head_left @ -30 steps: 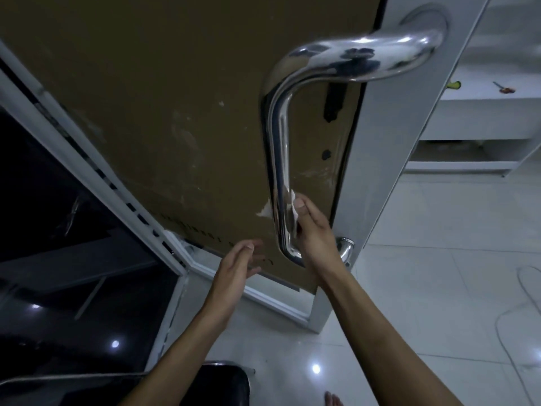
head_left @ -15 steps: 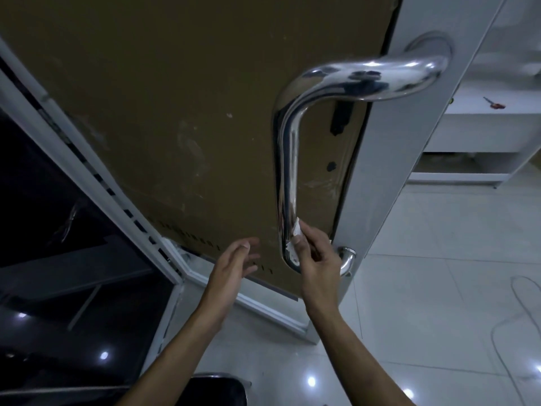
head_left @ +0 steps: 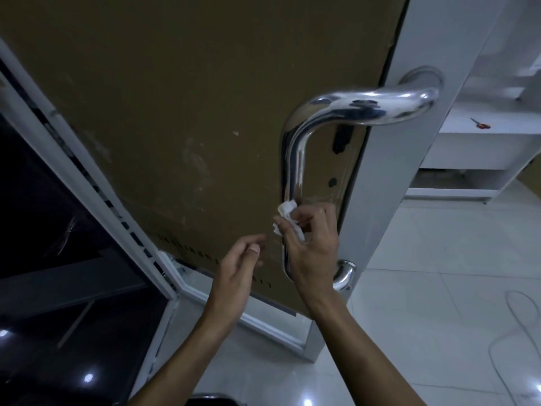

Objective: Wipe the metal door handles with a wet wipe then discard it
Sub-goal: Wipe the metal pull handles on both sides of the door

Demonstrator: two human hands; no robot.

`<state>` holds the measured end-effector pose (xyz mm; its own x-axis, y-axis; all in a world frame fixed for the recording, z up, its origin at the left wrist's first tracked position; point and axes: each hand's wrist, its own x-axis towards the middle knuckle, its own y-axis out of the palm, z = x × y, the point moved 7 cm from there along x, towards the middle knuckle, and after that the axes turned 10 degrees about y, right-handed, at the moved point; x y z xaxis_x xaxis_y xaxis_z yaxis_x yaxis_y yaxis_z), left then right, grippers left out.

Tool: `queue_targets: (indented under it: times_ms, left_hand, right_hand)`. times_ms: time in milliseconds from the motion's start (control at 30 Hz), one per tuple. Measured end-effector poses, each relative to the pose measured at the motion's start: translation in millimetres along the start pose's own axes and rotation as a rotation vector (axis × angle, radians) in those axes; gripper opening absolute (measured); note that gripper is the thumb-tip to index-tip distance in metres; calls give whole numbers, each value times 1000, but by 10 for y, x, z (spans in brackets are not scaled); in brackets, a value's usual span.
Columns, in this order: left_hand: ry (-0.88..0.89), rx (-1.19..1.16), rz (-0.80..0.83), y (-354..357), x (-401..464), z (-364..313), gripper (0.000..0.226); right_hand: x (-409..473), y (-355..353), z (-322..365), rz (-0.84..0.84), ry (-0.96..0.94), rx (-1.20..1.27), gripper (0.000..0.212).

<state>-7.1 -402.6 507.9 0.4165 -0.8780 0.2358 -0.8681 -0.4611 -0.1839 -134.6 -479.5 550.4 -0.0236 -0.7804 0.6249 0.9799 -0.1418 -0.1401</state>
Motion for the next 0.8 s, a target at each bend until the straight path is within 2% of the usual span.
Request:
queue_targets:
  times_ms: [200, 333, 433, 533, 667, 800]
  left_hand:
    - [188, 103, -11, 52, -126, -61, 25]
    - [254, 135, 44, 172, -196, -57, 31]
    - [243, 131, 49, 225, -215, -55, 28]
    - [205, 142, 26, 247, -222, -32, 25]
    - [161, 173, -35, 255, -233, 10, 33]
    - [244, 173, -105, 305, -323, -43, 43]
  right_hand:
    - [-287, -2, -306, 52, 135, -10, 22]
    - [-305, -47, -269, 80, 116, -14, 18]
    - [-365, -108, -287, 132, 118, 0, 22]
    - [-431, -136, -285, 165, 120, -11, 36]
    - [-457, -136, -314, 186, 84, -41, 32]
    - [-513, -130, -352, 209, 57, -45, 37]
